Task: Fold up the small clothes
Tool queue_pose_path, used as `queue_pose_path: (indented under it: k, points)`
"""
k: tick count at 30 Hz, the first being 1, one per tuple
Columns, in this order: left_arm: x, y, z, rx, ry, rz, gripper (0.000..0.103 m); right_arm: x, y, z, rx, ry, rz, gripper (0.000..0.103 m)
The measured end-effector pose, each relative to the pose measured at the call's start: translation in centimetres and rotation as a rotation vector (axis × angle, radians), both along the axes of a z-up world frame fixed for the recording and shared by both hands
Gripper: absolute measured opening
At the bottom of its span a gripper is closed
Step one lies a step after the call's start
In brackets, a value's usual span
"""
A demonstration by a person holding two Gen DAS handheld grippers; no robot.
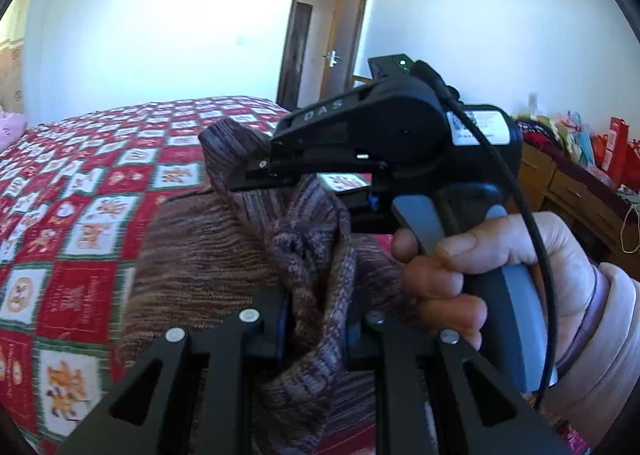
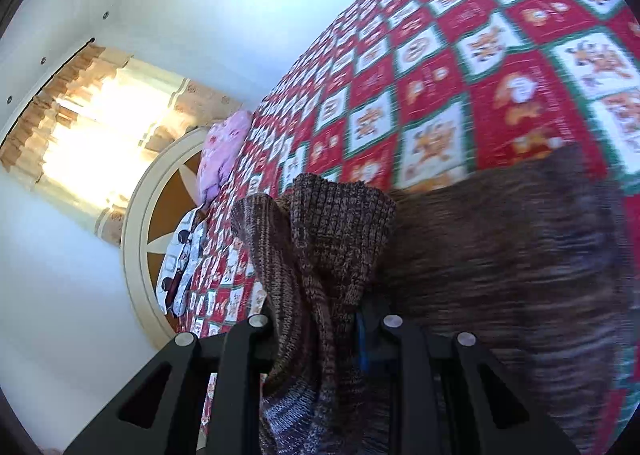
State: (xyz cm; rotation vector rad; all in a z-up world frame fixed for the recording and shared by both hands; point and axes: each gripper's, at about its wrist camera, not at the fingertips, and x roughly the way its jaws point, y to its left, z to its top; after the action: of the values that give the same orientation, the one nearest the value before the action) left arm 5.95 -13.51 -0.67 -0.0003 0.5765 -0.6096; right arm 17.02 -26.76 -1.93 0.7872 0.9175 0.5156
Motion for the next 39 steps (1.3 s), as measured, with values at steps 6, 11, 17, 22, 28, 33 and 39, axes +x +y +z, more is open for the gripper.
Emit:
queue_pose_path:
  k: [6, 11, 17, 22, 28, 33, 39]
  points:
    - [0.9, -2.7, -0.9, 0.022, 0.04, -0.033, 0.019, -0.4, -3.7, -1.4, 0.006, 0.032, -0.02, 0.023]
    - [1.4, -4.8, -2.3, 0.098, 0.08, -0.034, 0.023, -0.3, -5.0, -2.9, -0.067, 0.058, -0.032, 0.027]
    - [0.8, -4.8, -2.6, 0.113, 0.121, -0.074, 0.061, -1.7, -8.2, -2.4, -0.08, 0.026, -0.127, 0.028]
    - [-1.7, -2.8, -1.8, 0.112, 0.125, -0.164, 0.069, -4.8, -9.2, 1.0, -0.209, -0.018, -0.199, 0.029]
    - [-3.1, 5.4, -0.8, 0.039, 0.103, -0.104, 0.072, -12.3, -8.4, 3.9, -0.264, -0.105, -0.267, 0.037]
    - [-2.0, 10.9, -0.4, -0.006, 0.094, 0.065, 0.08, -19.2, -4.7, 3.5, -0.271, -0.137, -0.299, 0.052]
    - [-0.5, 12.2, -2.0, -0.027, 0.163, 0.115, 0.08, -23.3, -0.1, 2.2, -0.388, -0.128, -0.311, 0.052]
